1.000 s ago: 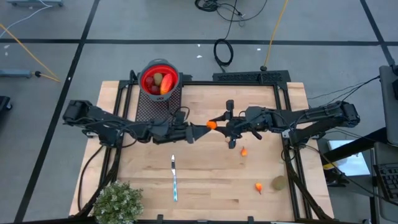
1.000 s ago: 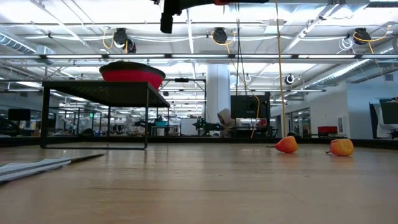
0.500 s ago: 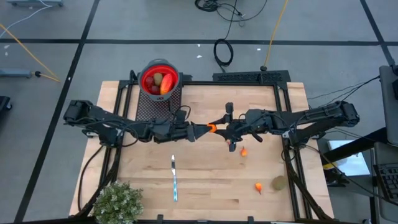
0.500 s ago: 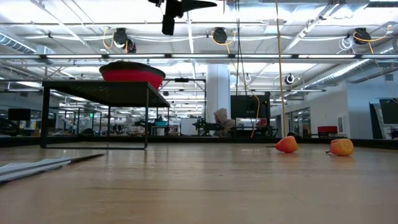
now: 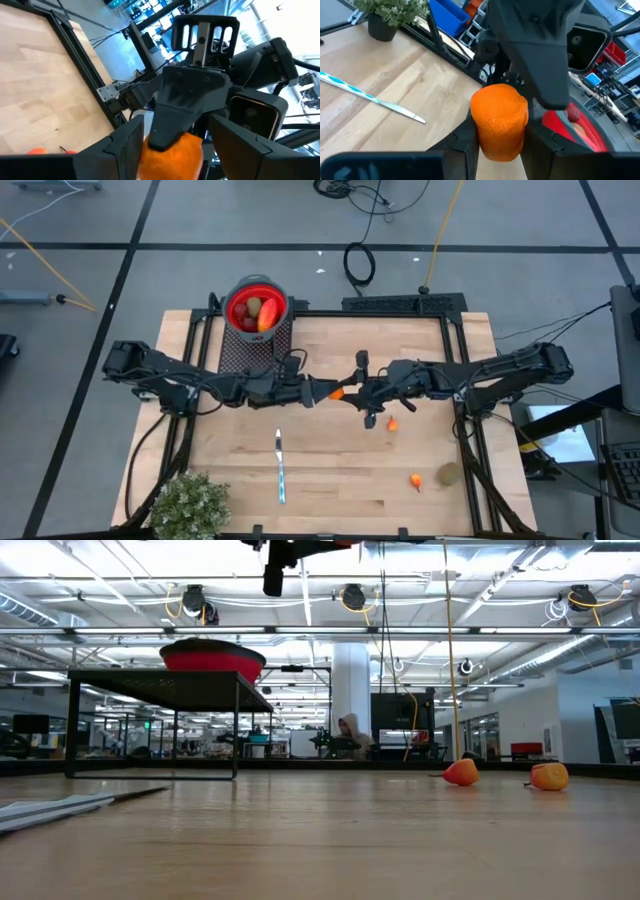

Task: Pick & Place Fruit
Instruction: Put the orange into the red strainer bowl on the shelf

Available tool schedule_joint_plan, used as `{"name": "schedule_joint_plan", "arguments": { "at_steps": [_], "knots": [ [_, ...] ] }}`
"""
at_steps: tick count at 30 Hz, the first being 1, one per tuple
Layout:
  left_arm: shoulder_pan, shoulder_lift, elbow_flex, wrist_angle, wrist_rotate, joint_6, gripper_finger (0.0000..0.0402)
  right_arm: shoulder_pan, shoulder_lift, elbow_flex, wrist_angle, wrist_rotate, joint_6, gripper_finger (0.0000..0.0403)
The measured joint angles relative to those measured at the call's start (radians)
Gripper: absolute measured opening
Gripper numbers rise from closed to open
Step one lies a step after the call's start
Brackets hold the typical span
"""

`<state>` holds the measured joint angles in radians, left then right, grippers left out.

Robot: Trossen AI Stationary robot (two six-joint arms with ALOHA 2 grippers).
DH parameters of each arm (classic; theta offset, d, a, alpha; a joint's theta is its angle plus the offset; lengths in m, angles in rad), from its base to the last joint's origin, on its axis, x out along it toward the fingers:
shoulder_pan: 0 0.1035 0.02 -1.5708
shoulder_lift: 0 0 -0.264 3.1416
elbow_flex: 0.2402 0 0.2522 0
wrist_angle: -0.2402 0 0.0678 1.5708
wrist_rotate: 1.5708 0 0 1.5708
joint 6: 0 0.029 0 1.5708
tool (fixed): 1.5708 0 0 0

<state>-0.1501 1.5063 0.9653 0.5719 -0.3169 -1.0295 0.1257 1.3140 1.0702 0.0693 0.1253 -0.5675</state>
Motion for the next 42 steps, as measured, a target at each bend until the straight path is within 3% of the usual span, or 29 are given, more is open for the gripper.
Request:
{"name": "schedule_joint_plan", "arguments": {
  "at_steps": [28, 38, 42],
  "knots": [
    [0.005, 0.0, 0.0, -0.031, 0.067, 0.024, 0.0224, -0.041, 0.005, 0.0, 0.026, 0.036, -0.025, 0.0105],
    [0.024, 0.0, -0.002, -0.035, 0.09, 0.022, 0.0125, -0.042, 0.003, 0.0, 0.023, 0.038, -0.024, 0.0105],
    [0.027, 0.0, -0.002, -0.035, 0.09, 0.02, 0.0116, -0.042, 0.003, 0.0, 0.023, 0.038, -0.023, 0.0109]
  ]
}}
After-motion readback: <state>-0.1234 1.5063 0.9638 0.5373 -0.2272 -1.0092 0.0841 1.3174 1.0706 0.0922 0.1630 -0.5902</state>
